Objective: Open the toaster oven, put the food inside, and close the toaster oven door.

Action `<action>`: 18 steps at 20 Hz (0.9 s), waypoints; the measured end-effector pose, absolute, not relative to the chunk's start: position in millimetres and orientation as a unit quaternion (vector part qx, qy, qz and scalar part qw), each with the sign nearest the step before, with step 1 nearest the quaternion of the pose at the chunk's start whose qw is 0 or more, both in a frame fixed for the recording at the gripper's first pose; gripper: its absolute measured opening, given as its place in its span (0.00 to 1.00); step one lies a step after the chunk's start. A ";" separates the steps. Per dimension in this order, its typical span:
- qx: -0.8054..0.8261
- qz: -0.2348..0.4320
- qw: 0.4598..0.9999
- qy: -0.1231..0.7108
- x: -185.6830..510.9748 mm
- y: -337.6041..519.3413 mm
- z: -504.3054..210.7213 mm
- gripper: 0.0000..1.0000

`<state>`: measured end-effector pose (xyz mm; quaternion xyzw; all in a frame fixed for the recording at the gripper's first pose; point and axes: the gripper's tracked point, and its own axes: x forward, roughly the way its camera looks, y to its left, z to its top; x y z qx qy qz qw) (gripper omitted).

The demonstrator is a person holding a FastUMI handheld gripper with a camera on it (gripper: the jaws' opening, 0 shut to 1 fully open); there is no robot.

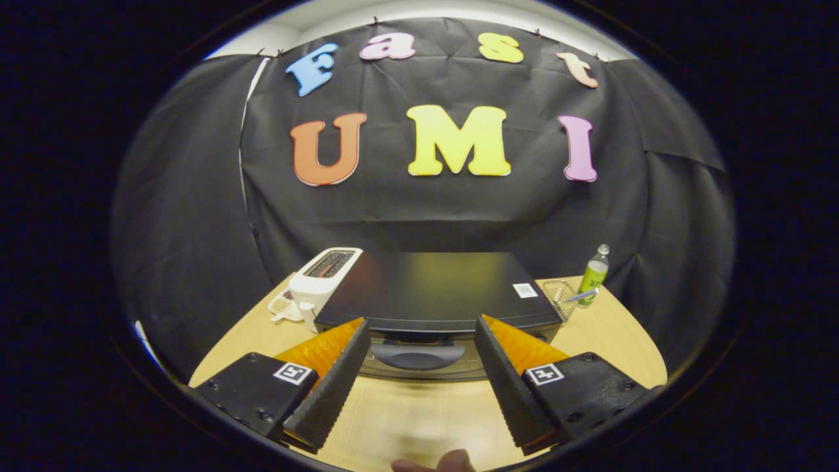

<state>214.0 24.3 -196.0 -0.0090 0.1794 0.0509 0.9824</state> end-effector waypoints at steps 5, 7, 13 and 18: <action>0.005 0.051 0.975 0.215 247.4 29.8 -238.9 1.00; 0.012 0.045 0.971 0.234 250.1 28.0 -253.4 1.00; -0.008 0.043 0.975 0.216 246.7 29.6 -254.6 1.00; 0.004 0.047 0.968 0.248 200.7 28.0 -271.8 1.00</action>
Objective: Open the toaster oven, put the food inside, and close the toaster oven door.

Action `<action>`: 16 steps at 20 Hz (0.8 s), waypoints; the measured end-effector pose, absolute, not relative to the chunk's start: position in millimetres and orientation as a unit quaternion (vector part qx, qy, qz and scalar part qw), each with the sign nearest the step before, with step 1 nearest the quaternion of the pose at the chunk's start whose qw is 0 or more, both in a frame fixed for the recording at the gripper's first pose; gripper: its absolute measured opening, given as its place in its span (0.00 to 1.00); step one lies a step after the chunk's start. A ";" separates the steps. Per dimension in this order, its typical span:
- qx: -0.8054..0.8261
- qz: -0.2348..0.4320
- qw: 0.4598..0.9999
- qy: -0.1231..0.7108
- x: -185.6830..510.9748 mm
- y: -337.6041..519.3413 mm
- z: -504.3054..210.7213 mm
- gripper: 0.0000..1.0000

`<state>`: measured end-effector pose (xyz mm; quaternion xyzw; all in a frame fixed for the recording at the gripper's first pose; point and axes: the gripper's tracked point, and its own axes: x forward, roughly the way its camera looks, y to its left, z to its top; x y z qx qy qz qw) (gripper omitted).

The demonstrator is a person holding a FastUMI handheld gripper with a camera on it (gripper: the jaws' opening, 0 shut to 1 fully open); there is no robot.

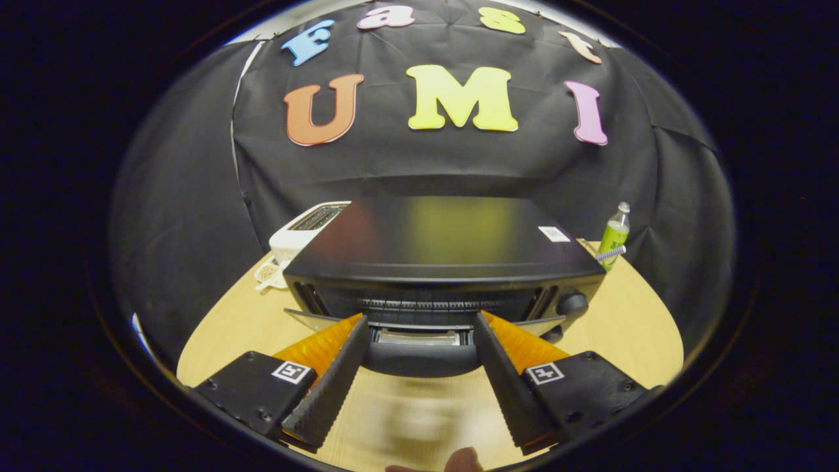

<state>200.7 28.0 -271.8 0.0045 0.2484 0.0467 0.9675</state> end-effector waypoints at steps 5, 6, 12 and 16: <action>-0.012 0.056 0.953 0.296 147.4 24.4 -313.3 1.00; -0.013 0.058 0.950 0.305 140.6 23.2 -323.3 1.00; 0.017 0.064 0.923 0.380 115.8 19.6 -366.4 1.00; 0.018 0.093 0.931 0.352 105.4 12.8 -321.2 1.00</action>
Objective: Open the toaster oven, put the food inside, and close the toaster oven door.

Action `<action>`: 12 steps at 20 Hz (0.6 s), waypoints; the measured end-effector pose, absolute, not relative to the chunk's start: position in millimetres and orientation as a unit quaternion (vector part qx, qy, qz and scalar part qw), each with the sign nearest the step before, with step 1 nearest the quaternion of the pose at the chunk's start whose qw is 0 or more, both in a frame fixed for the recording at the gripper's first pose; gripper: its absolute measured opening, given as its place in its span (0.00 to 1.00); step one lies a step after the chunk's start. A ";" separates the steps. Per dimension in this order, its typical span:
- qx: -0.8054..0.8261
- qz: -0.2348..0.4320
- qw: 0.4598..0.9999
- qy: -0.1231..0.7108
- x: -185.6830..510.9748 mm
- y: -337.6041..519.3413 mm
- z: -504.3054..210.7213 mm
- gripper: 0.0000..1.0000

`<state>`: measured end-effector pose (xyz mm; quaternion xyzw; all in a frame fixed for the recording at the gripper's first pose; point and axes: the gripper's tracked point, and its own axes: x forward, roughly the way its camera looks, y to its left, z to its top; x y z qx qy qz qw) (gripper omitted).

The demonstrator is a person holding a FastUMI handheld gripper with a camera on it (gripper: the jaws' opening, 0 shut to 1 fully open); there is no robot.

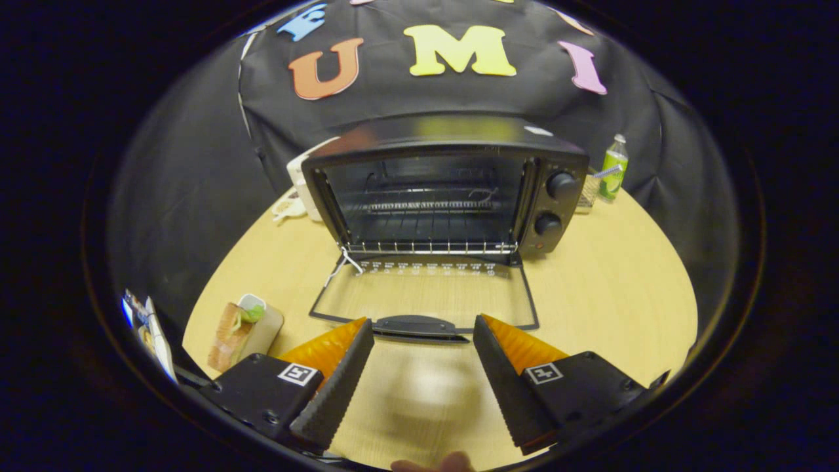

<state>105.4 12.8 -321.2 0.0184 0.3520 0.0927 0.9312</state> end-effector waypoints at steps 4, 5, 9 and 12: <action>0.076 0.196 0.906 0.368 82.6 30.7 -269.9 0.99; 0.093 0.211 0.896 0.379 76.9 32.5 -258.7 0.99; 0.180 0.250 0.845 0.436 58.3 54.5 -243.6 1.00; 0.211 0.280 0.804 0.480 44.1 89.9 -258.6 0.99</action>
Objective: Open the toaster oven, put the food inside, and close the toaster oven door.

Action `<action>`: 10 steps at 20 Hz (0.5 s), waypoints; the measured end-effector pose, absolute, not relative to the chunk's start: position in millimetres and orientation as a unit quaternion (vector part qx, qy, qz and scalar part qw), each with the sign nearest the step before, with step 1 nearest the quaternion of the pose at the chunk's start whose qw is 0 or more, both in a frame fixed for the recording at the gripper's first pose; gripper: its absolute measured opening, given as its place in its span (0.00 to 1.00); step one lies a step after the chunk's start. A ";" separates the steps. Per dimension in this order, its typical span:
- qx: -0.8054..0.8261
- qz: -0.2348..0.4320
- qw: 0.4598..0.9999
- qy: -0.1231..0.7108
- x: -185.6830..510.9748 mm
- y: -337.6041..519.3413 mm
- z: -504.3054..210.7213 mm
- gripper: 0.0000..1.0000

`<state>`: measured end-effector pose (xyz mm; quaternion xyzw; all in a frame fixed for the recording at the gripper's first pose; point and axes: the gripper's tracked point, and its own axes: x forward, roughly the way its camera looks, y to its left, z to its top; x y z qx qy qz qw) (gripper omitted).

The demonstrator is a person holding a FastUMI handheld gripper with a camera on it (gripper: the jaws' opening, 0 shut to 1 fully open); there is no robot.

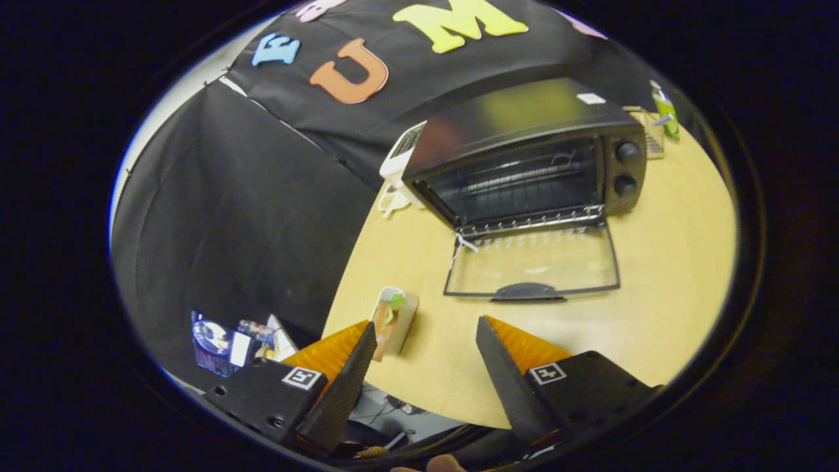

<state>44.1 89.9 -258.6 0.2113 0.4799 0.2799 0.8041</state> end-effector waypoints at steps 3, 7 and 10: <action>0.266 0.302 0.747 0.529 30.9 134.8 -281.6 0.94; 0.287 0.310 0.706 0.568 28.4 176.6 -305.4 0.87; 0.276 0.299 0.701 0.586 28.5 198.3 -327.2 0.84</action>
